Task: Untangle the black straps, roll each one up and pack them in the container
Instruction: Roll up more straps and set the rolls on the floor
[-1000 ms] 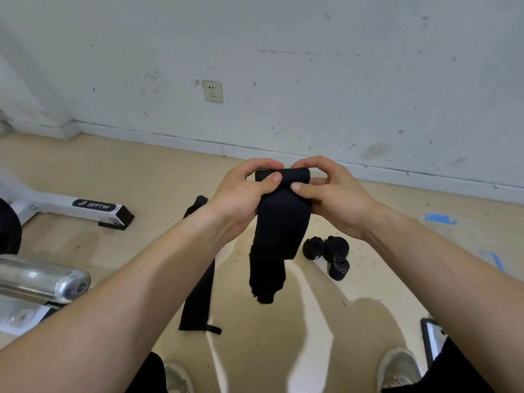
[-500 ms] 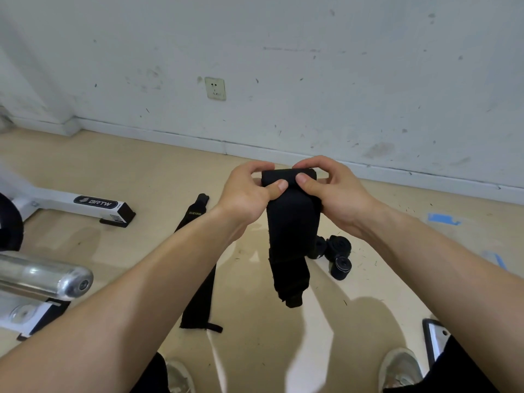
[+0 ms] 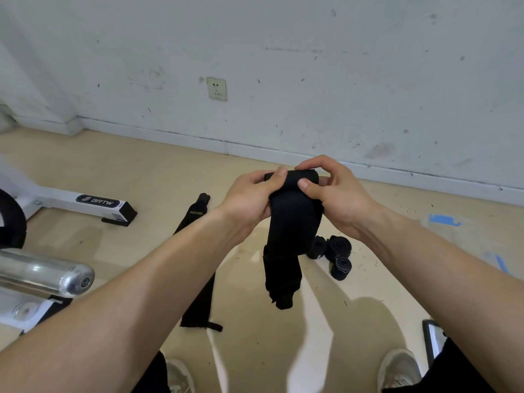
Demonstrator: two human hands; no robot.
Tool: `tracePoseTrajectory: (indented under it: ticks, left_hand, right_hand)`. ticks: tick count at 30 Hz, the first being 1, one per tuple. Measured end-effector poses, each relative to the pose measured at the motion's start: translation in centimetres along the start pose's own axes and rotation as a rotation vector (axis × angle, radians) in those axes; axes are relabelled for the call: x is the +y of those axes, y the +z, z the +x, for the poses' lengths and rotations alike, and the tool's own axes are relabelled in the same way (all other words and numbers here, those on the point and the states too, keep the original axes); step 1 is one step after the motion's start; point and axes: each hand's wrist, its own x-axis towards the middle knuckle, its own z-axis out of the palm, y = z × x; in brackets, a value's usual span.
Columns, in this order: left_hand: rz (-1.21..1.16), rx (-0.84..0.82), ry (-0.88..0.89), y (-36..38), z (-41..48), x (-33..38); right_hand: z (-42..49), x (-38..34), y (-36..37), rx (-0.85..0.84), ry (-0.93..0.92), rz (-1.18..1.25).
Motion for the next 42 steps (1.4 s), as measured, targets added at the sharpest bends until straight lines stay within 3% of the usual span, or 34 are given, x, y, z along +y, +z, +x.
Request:
tracePoseTrajectory:
  ticks: [5, 9, 15, 24, 36, 42]
  left_hand:
    - [0.048, 0.088, 0.069, -0.1, 0.4, 0.0]
    - [0.13, 0.139, 0.113, -0.3, 0.3, -0.1]
    - [0.254, 0.129, 0.244, -0.5, 0.2, -0.3]
    - [0.082, -0.019, -0.038, -0.8, 0.6, -1.0]
    - [-0.141, -0.03, -0.113, 0.2, 0.1, -0.3]
    - [-0.093, 0.025, -0.001, -0.2, 0.3, -0.2]
  right_hand:
    - [0.3, -0.2, -0.1, 0.031, 0.081, 0.088]
    - [0.1, -0.2, 0.1, -0.022, 0.106, -0.011]
    - [-0.1, -0.3, 0.5, -0.004, 0.092, 0.033]
    - [0.0, 0.6, 0.3, 0.053, 0.101, 0.082]
    - [0.0, 0.7, 0.2, 0.065, 0.087, 0.083]
    - [0.0, 0.3, 0.2, 0.056, 0.127, 0.13]
